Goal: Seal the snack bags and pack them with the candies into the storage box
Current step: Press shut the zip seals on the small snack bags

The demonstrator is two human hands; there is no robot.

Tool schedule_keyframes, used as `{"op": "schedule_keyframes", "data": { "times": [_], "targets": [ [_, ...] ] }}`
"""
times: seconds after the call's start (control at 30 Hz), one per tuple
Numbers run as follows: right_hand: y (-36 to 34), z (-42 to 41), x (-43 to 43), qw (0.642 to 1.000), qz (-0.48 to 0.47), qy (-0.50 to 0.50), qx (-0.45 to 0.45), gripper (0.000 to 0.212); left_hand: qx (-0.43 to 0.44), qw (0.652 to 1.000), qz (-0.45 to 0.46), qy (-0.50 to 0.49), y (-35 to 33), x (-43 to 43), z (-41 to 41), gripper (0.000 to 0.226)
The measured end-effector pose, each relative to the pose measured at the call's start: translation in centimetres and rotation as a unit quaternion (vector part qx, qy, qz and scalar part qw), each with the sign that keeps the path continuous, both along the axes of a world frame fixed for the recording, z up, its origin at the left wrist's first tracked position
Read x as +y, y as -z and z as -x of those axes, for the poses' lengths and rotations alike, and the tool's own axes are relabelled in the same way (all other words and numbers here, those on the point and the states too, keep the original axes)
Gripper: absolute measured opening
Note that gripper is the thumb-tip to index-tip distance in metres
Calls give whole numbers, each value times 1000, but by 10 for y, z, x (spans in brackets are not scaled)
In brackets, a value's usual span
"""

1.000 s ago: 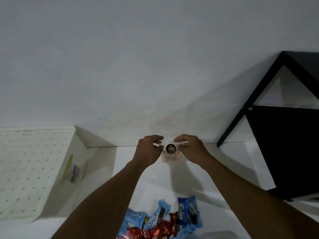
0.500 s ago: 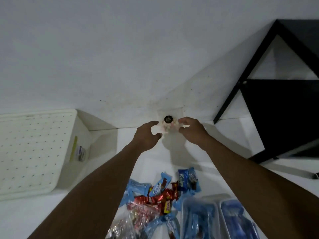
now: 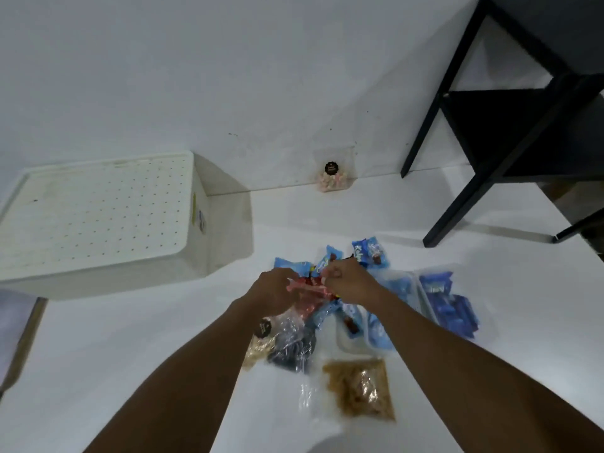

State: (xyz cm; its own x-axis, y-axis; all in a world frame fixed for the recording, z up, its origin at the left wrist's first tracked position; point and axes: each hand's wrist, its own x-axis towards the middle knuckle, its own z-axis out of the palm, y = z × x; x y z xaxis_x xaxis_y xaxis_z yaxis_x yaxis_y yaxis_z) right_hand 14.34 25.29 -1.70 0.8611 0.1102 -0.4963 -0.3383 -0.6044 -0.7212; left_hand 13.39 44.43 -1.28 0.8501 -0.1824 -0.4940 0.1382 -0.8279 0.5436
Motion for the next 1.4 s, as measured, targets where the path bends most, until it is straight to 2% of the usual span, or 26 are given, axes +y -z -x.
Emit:
{"op": "schedule_keyframes", "data": {
  "times": [0.13,0.2,0.27,0.37,0.47,0.57,0.67,0.7,0.8,0.87,0.93,0.97,1.07,1.2,1.4],
  "targets": [
    [17,52,36,999,6,-6,33,11,15,999,-43,18,18,36,45,42],
    [25,71,53,998,45,-28,34,10,20,997,-64,35,25,50,61,35],
    [38,83,68,995,91,-30,36,6,18,997,-65,35,29,60,73,27],
    [46,90,84,993,111,5,44,11,6,998,-51,28,32,68,81,26],
    [48,90,93,995,97,23,24,27,15,999,-39,16,33,74,83,38],
    [35,85,98,998,63,-1,-11,8,-1,999,-7,-43,27,83,78,63],
    [8,73,101,998,25,-52,-18,8,-24,995,32,-92,11,93,61,78],
    [-2,67,101,997,21,-74,-18,7,-32,994,42,-94,2,97,53,75],
    [-32,47,98,995,-2,-104,-8,18,-60,993,67,-78,-27,107,28,43],
    [-54,32,93,994,1,-106,-34,20,-89,990,82,-74,-49,114,13,24],
    [-80,16,88,993,6,-91,-73,13,-115,985,98,-78,-70,120,0,15],
    [-95,8,85,993,2,-83,-88,7,-120,983,111,-83,-80,121,-5,12],
    [-134,-14,75,990,-17,-70,-119,16,-115,973,168,-104,-114,119,-19,12],
    [-178,-34,64,980,-29,-79,-178,16,-122,952,248,-128,-158,111,-34,18],
    [-210,-57,59,972,-48,-76,-218,17,-127,936,303,-123,-194,109,-47,17]
  ]
}}
